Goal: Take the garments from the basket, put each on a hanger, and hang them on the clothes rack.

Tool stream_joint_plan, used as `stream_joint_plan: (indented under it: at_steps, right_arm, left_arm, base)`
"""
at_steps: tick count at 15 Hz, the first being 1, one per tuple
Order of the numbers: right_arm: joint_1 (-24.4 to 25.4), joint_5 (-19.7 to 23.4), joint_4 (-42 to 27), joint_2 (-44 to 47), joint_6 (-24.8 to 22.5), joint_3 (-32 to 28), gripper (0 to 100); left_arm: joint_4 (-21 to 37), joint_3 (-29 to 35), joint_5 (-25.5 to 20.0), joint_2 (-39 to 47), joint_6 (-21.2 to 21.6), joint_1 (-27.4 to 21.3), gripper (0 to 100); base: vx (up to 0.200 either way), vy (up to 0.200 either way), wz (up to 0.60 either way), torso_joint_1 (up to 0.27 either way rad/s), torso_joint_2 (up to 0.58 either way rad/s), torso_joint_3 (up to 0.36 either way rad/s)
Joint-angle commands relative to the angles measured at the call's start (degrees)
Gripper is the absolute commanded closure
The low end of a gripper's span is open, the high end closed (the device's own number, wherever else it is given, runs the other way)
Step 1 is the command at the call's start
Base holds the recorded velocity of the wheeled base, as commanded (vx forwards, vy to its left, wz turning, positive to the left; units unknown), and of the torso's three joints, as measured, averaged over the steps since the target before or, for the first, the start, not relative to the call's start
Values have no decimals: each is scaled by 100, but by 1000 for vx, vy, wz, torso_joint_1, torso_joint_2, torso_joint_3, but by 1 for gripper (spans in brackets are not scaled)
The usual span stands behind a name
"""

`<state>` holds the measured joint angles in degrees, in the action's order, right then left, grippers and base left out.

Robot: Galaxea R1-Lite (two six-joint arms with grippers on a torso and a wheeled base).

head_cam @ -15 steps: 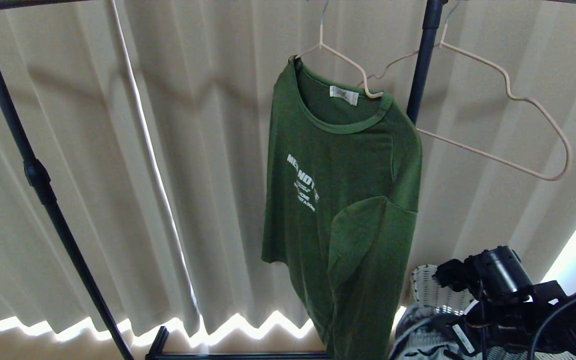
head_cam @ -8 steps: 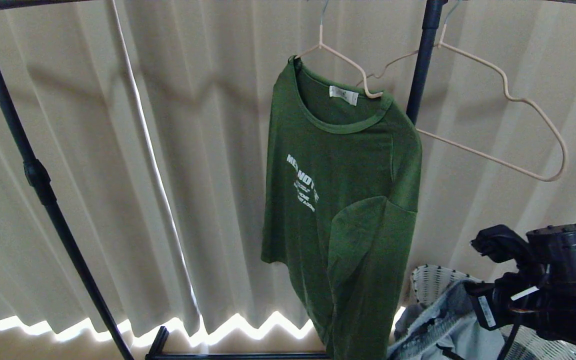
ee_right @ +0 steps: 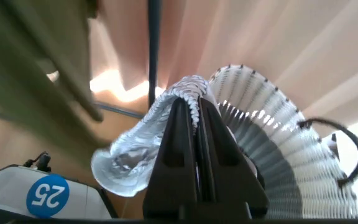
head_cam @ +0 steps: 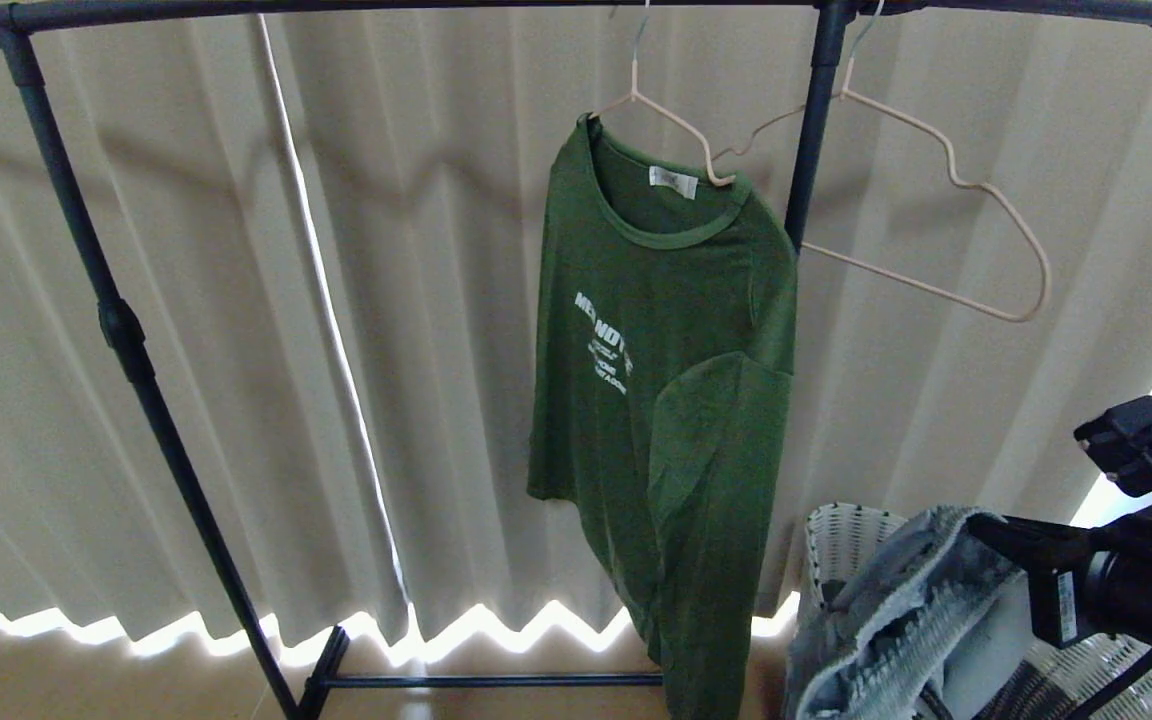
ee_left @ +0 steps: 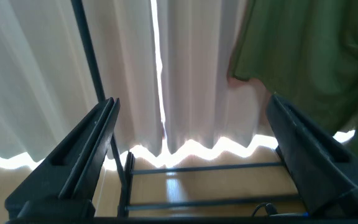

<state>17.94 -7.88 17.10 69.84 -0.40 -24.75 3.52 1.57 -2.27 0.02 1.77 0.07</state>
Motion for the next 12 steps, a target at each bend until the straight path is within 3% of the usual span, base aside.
stream_joint_plan:
  at_steps: [1,5,12]
  right_arm:
    - [7,5,12,-172,-13,23,100]
    - [7,32,12,-137,-83,23,100]
    - [7,128,4,-102,-434,49,100]
  left_arm:
    - [-1,1,-2,-2,-1,1,0]
    - [-1,1,-2,-2,-10,1,0]
    - [-1,1,218,-2,-106,10,0]
  base:
    - [-200,0,0,-12,2,-7]
    - [-200,0,0,4,4,4]
    - [0,0,0,0,0,0]
